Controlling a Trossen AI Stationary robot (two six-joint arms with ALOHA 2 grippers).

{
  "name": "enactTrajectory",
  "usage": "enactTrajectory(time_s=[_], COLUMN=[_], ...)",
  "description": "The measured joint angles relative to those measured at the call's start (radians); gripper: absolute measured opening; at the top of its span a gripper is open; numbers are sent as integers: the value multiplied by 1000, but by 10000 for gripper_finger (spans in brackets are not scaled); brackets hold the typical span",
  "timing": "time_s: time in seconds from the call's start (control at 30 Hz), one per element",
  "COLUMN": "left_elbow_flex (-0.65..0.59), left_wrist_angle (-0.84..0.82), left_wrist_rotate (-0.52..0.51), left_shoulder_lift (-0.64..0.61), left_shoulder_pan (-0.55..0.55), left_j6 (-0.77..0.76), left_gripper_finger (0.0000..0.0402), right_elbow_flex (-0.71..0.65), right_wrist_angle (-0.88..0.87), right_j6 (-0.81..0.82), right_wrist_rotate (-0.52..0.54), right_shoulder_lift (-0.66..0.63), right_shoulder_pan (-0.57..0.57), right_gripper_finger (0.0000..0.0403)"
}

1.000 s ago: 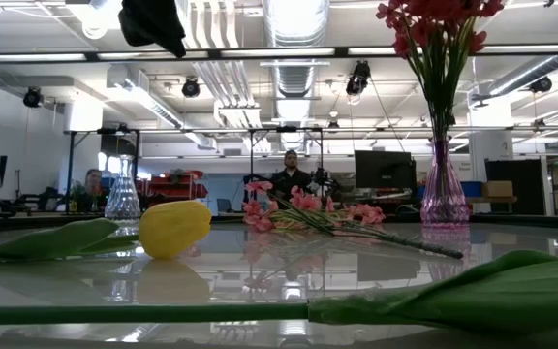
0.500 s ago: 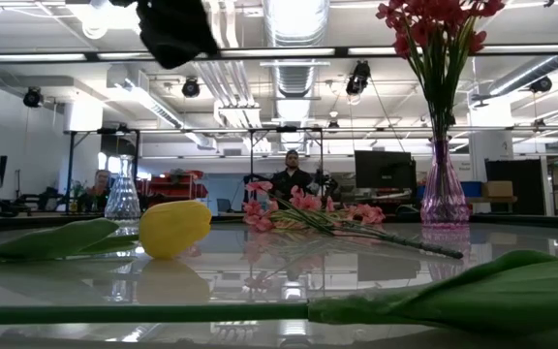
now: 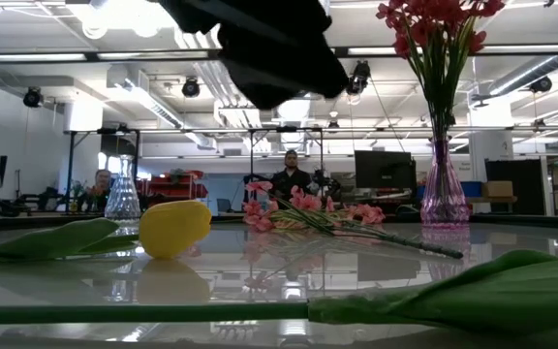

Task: Sort flowers into vase by color
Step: Put the red tulip into the pink vase

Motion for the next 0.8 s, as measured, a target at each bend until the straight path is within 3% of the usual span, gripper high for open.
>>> enactTrajectory(time_s=[0.27,0.5,0.8], left_elbow_flex=[135,219,299], left_wrist_angle=[-68,-85,-93], left_wrist_rotate=[25,-213,-254], left_shoulder_lift=[142,199,317], left_shoulder_pan=[-56,-68,-71], left_j6=[-99,-115,-130], left_gripper_finger=[129,168,157], right_elbow_flex=[-6,-6,-6], right_wrist_angle=[-78,-78,-87], right_j6=[82,78,70], right_wrist_rotate=[12,6,-75], right_shoulder_lift=[6,-3,-32], right_shoulder_pan=[14,36,35], right_gripper_finger=[224,224,224])
